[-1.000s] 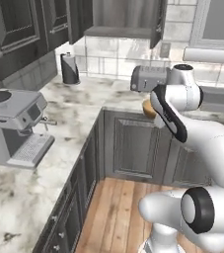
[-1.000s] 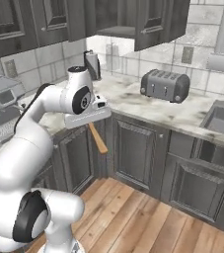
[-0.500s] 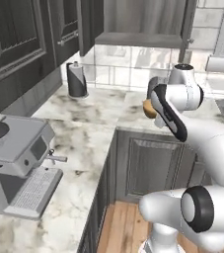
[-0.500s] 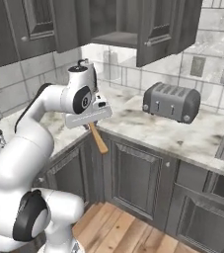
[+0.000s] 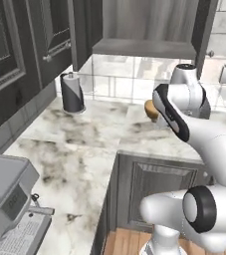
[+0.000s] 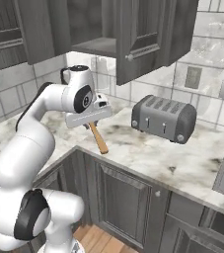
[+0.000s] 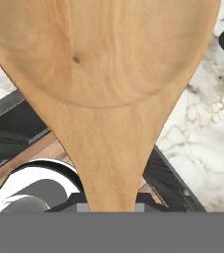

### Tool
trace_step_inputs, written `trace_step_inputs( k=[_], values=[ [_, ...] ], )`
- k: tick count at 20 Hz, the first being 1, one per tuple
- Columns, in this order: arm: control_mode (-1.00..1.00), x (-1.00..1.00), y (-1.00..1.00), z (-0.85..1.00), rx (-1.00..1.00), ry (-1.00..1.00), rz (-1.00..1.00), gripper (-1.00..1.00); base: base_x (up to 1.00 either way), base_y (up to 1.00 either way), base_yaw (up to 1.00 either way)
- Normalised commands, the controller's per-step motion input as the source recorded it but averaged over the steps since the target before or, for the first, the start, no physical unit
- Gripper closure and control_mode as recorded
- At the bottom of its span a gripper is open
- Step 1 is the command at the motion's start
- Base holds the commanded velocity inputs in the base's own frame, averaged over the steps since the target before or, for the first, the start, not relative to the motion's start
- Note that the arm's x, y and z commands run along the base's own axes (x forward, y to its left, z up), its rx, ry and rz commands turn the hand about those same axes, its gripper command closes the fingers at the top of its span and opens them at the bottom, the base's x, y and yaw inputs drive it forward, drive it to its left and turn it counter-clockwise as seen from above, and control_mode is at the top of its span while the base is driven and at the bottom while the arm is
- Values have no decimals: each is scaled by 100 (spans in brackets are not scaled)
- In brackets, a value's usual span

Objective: Organize the utensils by type. Pick up the wooden spoons from the counter and place them in the open cabinet. Then pick up the metallic utensils from the counter and place them in the open drawer.

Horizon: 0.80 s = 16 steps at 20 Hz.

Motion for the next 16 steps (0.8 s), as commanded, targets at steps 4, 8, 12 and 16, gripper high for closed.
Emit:
trace_step_inputs(
  k=[4,8,12,16],
  values=[
    [100,0,0,0,0,0,0,100,70,32,0],
    [100,0,0,0,0,0,0,100,79,31,0],
    [100,0,0,0,0,0,0,100,83,28,0],
    [100,0,0,0,0,0,0,100,79,9,0]
  ],
)
